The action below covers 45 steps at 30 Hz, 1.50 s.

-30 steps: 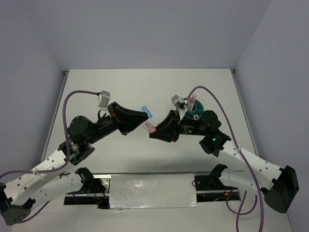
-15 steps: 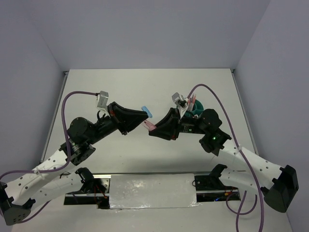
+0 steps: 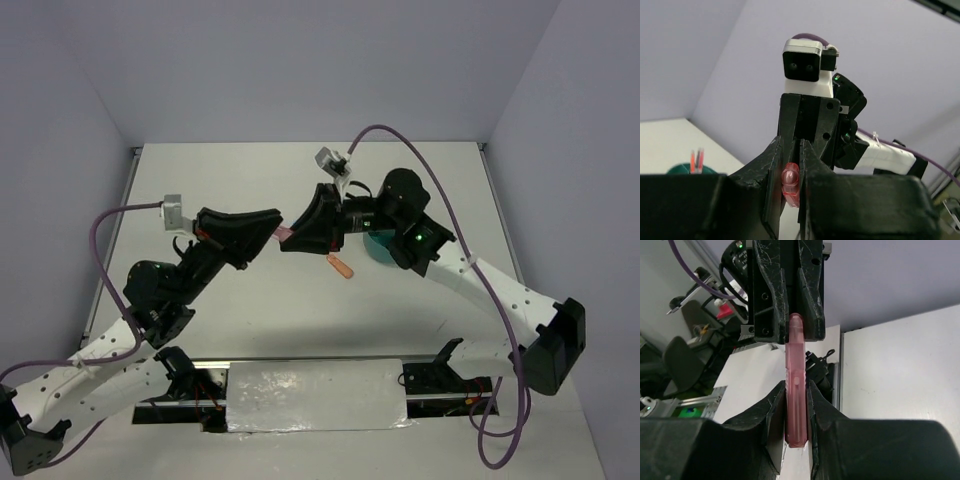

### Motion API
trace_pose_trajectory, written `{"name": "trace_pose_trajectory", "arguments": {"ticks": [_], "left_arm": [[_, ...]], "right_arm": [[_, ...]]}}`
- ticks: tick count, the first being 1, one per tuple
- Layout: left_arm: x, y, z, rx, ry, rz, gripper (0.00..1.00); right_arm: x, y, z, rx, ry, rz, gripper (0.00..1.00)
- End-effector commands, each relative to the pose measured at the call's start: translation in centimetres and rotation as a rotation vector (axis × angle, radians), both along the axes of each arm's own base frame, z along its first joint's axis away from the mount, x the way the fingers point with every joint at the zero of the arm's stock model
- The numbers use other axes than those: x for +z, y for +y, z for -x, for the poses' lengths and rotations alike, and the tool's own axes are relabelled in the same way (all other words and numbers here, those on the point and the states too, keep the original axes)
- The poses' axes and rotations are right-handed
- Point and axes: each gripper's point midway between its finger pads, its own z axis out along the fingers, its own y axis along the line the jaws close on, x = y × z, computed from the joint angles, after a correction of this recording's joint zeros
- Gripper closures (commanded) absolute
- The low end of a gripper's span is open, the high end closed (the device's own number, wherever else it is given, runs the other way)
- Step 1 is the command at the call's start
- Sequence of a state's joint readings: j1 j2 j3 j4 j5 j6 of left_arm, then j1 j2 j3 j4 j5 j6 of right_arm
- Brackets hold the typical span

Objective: Sort the stationery into containers
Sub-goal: Close the pen cap on the pen, then place the pen in the storage box.

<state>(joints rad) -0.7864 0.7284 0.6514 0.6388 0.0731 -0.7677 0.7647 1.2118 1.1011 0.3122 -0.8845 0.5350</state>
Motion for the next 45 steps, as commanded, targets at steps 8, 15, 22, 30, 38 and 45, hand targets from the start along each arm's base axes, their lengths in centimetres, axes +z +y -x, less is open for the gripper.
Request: {"name": "trace_pose_trajectory", "arguments": {"ticks": [8,15,22,30,38,45], "left_arm": [[-10.8,0.0,-1.1,0.081,0.274,-0.429,1.00],[-6.2,7.0,-5.7,0.541,0.451,-0.504,0.01],[-4.8,13.0,-5.2,0.782,0.539,-0.630,0.01],[-12.7,12.6,-3.5,0.656,0.507,-0.893,0.01],[-17.0,12.8,-2.2,0.589,0.485,-0.936,0.01],[-17.0,12.3,-2.1,0.559,0.466,-0.933,0.01]], "right_arm": [[3.7,-0.1,-3.1,-0.211,-0.128,-0.109,1.00],[-8.6,-3.7,-7.2,-0.492,0.000,0.206,1.00],[-18.3,-13.9,-11.7,-0.888,0.124,0.671,1.00],[-22.4,-19.0,-14.9,-0.966,0.140,0.964,1.00],[-23.9,-21.9,-17.7,-1.027,0.214,1.099,0.99],[-24.5,-22.6,-18.6,-1.037,0.251,1.127,0.95]]}}
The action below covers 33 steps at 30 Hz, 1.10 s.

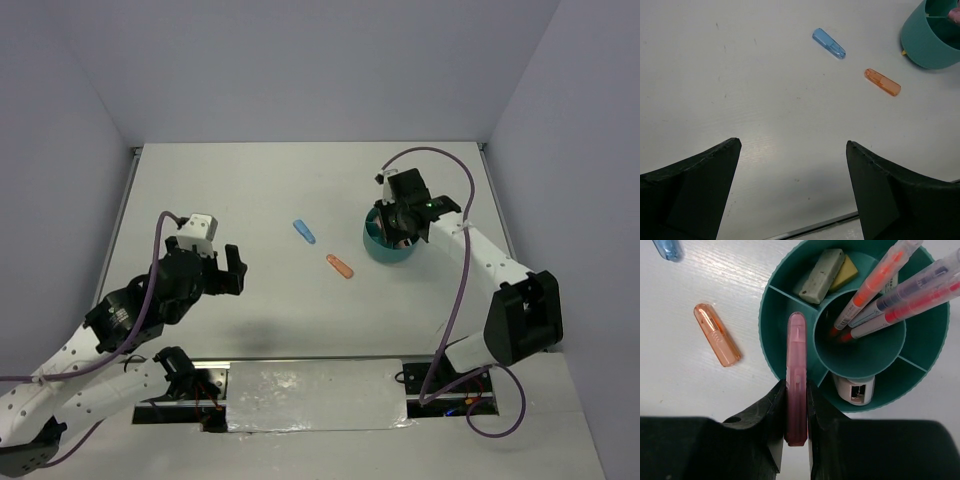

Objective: Sort the stationery into containers
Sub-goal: Place the pen in the storage box, then pick up the stationery from the center of the board.

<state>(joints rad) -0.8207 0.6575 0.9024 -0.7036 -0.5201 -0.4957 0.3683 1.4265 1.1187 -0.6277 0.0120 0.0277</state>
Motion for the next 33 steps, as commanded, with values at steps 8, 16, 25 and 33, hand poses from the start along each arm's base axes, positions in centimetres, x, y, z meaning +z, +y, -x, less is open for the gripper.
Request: {"name": "trace_pose_trajectory", "arguments": {"ticks": [8,16,25,33], "left_arm": [[0.7,-1.1,-0.4,-0.051,-0.029,0.012,0.01],[0.9,-1.1,-0.3,-0.053,-0.034,0.018,0.01],[1.1,-0.6,-0.3,-0.030,-0.042,0.026,0.01],[1.0,3.6,-1.0,0.233,-0.033,0.004,0.01]], "right_arm": [[1.1,-0.1,-0.9,0.005,-0.011,0.008,0.83],[1.3,-0.4,-0.8,-0.004,-0.012,0.020,0.61],[5.2,2.0,0.2,0.057,-0.098,-0.109,0.49],[3.9,11.2,4.2,0.373,-0.082,0.012,0.41]]}}
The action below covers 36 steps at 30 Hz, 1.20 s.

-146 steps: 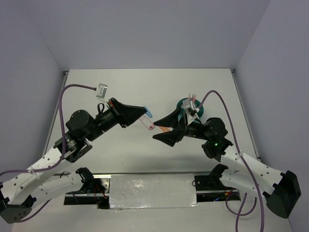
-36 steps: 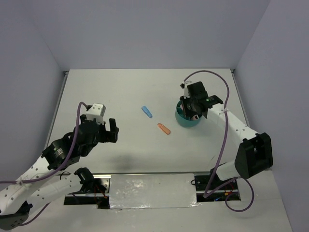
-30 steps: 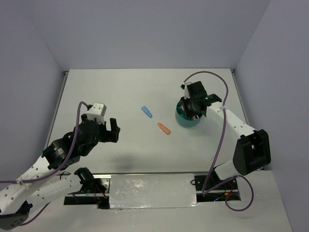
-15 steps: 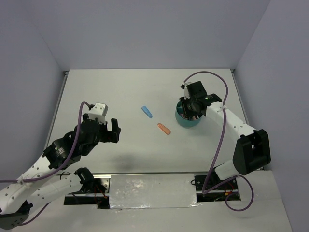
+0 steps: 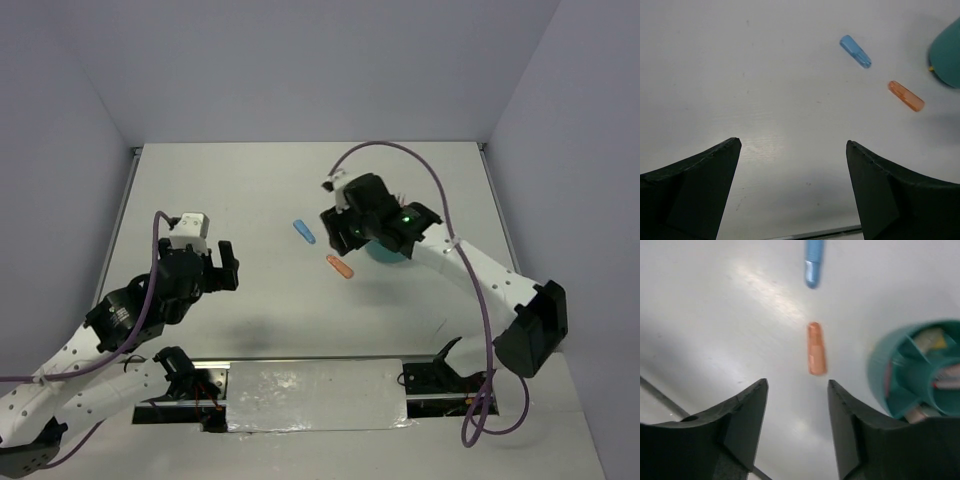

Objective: Sort the stationery into containers
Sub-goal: Pick up the stationery from the center of the board.

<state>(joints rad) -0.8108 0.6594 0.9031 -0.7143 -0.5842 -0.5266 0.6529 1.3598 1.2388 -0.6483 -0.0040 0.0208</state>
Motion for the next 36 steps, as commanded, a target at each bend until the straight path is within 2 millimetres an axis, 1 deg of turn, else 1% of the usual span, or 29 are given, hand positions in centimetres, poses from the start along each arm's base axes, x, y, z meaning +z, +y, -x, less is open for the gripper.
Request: {"name": "trace_pose_trajectory", "arguments": {"ticks": [1,2,4,5,7,8,10,13,16,20,24,27,32,36], "left_arm": [[0.8,3.4,-0.5,0.203,-0.022,-0.019,0.01],[0.8,3.6,-0.4,0.220,-0.025,-0.013,0.01],[1.1,3.7,-0.4,0.221,-0.033,-0.001,0.01],[1.2,3.6,-0.4,0.212,-0.041,0.006,0.01],[1.3,3.5,-0.3,0.201,-0.043,0.014,0.01],[1.2,3.4,-0.3,0.198,-0.042,0.014,0.01],[1.2,3.3,-0.3,0.192,-0.043,0.015,0.01],[1.1,3.0,-0.4,0.178,-0.035,0.008,0.01],[0.9,2.9,-0.5,0.175,-0.027,-0.001,0.01],[1.0,2.9,-0.4,0.172,-0.032,0.006,0.01],[1.0,2.8,-0.4,0.165,-0.035,0.011,0.01],[1.0,2.7,-0.4,0.162,-0.033,0.010,0.01],[0.9,2.5,-0.5,0.151,-0.031,0.007,0.01],[0.9,2.4,-0.5,0.144,-0.031,0.008,0.01]], "right_arm": [[-3.9,1.5,0.6,0.075,0.062,0.150,0.34],[-6.0,1.8,0.3,0.072,0.097,0.198,0.32],[-7.6,2.2,-0.1,0.077,0.114,0.224,0.31],[-8.6,2.8,-0.4,0.088,0.123,0.227,0.31],[-9.7,3.3,-0.2,0.118,0.135,0.246,0.32],[-10.7,3.6,0.1,0.134,0.141,0.274,0.33],[-12.1,3.1,0.0,0.132,0.143,0.334,0.33],[-13.5,3.2,0.2,0.158,0.142,0.365,0.35],[-14.6,2.8,0.0,0.153,0.147,0.394,0.38],[-15.5,3.1,-0.1,0.167,0.150,0.395,0.41],[-16.6,3.2,-0.9,0.170,0.161,0.404,0.46],[-17.3,2.5,-1.9,0.137,0.168,0.419,0.47],[-19.2,2.1,-1.7,0.135,0.210,0.426,0.49],[-19.8,2.2,-1.7,0.139,0.226,0.421,0.51]]}}
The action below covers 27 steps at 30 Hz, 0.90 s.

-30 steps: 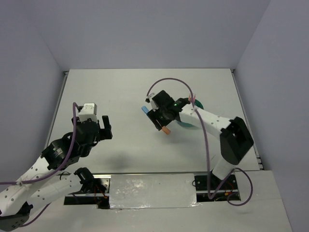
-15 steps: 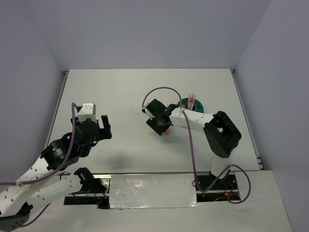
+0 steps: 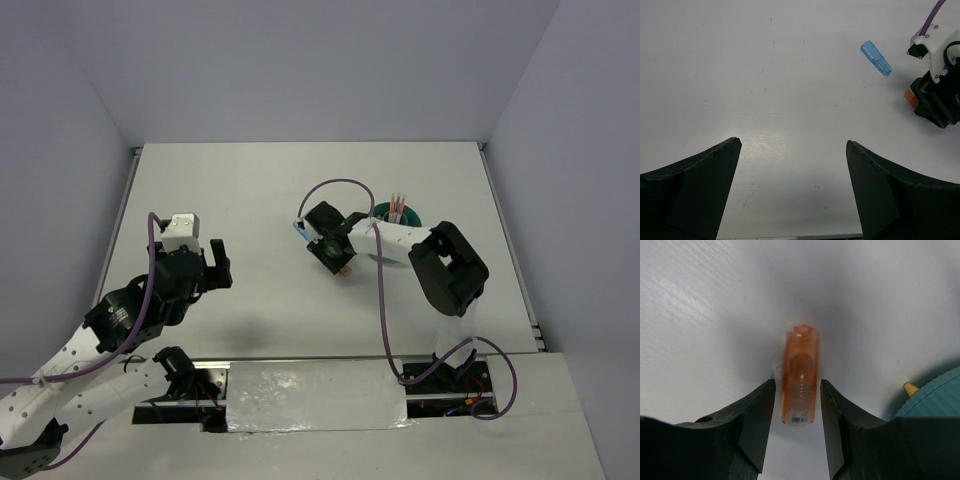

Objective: Sort the stationery into containers
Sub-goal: Pick up the stationery from the center of the board.

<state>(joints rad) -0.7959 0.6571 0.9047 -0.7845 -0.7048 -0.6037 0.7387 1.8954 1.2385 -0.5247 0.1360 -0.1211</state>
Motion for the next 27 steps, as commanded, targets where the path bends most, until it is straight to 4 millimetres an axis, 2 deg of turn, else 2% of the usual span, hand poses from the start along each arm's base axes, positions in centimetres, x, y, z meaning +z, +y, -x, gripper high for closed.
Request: {"name": "trace_pose_trajectory", "arguments": {"ticks": [1,5,6,7,10,15,20,21,23,24,27], "left_arm": [[1.5,-0.3,-0.3,-0.007,-0.042,0.031,0.01],[1.5,-0.3,-0.4,-0.012,-0.044,0.032,0.01],[1.4,-0.4,-0.4,-0.017,-0.041,0.029,0.01],[1.4,-0.5,-0.4,-0.019,-0.041,0.029,0.01],[1.4,-0.6,-0.5,-0.021,-0.041,0.027,0.01],[1.5,-0.4,-0.3,-0.019,-0.045,0.031,0.01],[1.6,-0.5,-0.4,-0.022,-0.049,0.037,0.01],[1.5,-0.5,-0.4,-0.020,-0.044,0.032,0.01],[1.5,-0.4,-0.4,-0.019,-0.044,0.030,0.01],[1.5,-0.5,-0.3,-0.020,-0.045,0.033,0.01],[1.6,-0.5,-0.3,-0.022,-0.049,0.037,0.01]], "right_arm": [[-1.6,0.4,0.1,0.008,0.032,-0.006,0.53],[-1.1,0.2,-0.3,-0.005,0.020,-0.010,0.77],[-1.0,0.2,-0.3,-0.011,0.015,-0.014,0.80],[-0.3,0.2,-0.5,-0.014,0.001,-0.029,0.82],[1.0,0.5,-0.8,-0.027,-0.030,-0.083,1.00],[2.5,0.3,-0.9,-0.068,-0.021,-0.191,1.00],[5.0,-0.1,-0.5,-0.114,-0.057,-0.243,0.99],[6.3,-0.1,-0.5,-0.123,-0.081,-0.268,0.99],[7.4,-0.7,-0.4,-0.162,-0.105,-0.286,0.99],[8.8,-0.7,-0.3,-0.166,-0.131,-0.309,0.99],[11.4,-1.9,-0.3,-0.192,-0.190,-0.306,0.98]]}}
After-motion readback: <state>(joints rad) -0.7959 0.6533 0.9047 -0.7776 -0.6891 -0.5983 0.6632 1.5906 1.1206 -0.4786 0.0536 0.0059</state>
